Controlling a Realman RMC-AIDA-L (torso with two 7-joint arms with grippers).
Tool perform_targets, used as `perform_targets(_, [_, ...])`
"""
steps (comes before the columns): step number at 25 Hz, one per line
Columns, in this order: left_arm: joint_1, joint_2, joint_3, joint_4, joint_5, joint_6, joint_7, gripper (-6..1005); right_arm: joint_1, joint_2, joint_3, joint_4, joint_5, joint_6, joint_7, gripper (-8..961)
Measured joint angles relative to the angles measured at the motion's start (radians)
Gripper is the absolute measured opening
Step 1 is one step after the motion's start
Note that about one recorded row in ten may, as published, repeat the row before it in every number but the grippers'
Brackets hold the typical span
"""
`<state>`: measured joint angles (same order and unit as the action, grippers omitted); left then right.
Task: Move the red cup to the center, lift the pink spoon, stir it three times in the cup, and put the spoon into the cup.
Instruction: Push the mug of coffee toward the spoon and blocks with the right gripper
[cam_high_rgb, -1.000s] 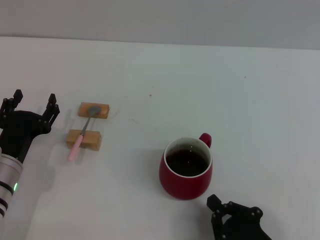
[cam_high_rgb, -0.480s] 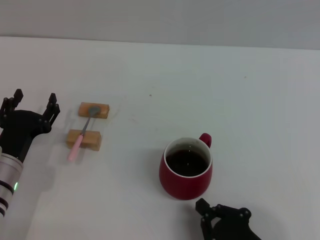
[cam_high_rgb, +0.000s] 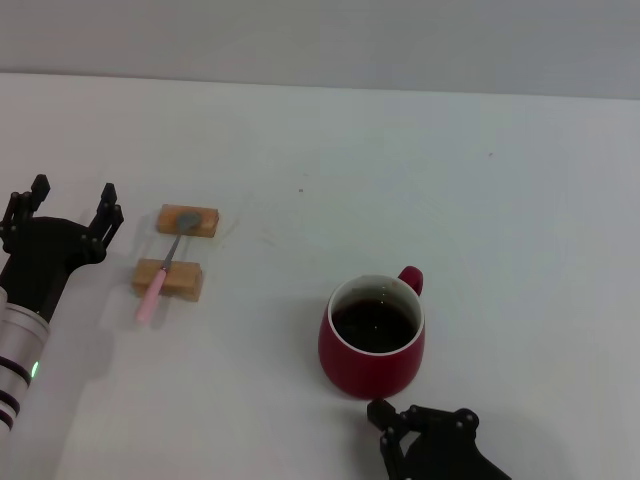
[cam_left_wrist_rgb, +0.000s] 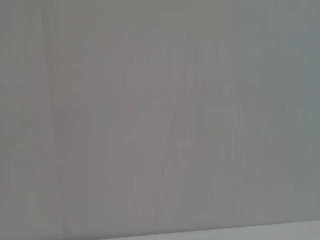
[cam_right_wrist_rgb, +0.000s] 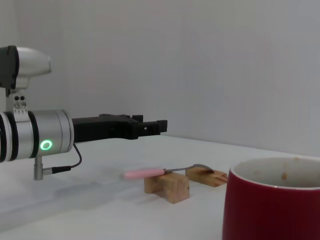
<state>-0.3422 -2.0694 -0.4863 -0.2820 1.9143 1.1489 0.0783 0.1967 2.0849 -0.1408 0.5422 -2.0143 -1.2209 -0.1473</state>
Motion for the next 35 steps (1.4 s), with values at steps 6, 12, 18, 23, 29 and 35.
perform_targets(6, [0.001,0.000,0.000,0.001,0.000,0.000,0.000,799,0.019,0.001,0.015,-0.006,0.005,0.000,0.000,0])
perform_targets(12, [0.008,0.000,0.000,0.001,0.000,0.001,-0.002,799,0.027,0.000,0.040,-0.015,0.008,0.001,0.000,-1])
perform_targets(18, [0.008,0.000,0.000,0.001,0.000,0.000,-0.002,799,0.035,-0.001,0.085,-0.038,0.009,0.004,0.000,-1])
perform_targets(23, [0.008,0.000,0.000,0.001,0.000,0.000,-0.004,798,0.051,-0.001,0.094,-0.052,0.009,0.019,0.003,-1])
perform_targets(29, [0.007,0.000,0.000,0.001,0.000,0.000,-0.003,791,0.062,0.001,0.115,-0.054,0.010,0.032,0.003,0])
perform_targets(35, [0.008,0.000,0.000,0.001,0.000,0.000,-0.001,783,0.004,0.004,0.139,-0.060,0.011,0.019,-0.006,-1])
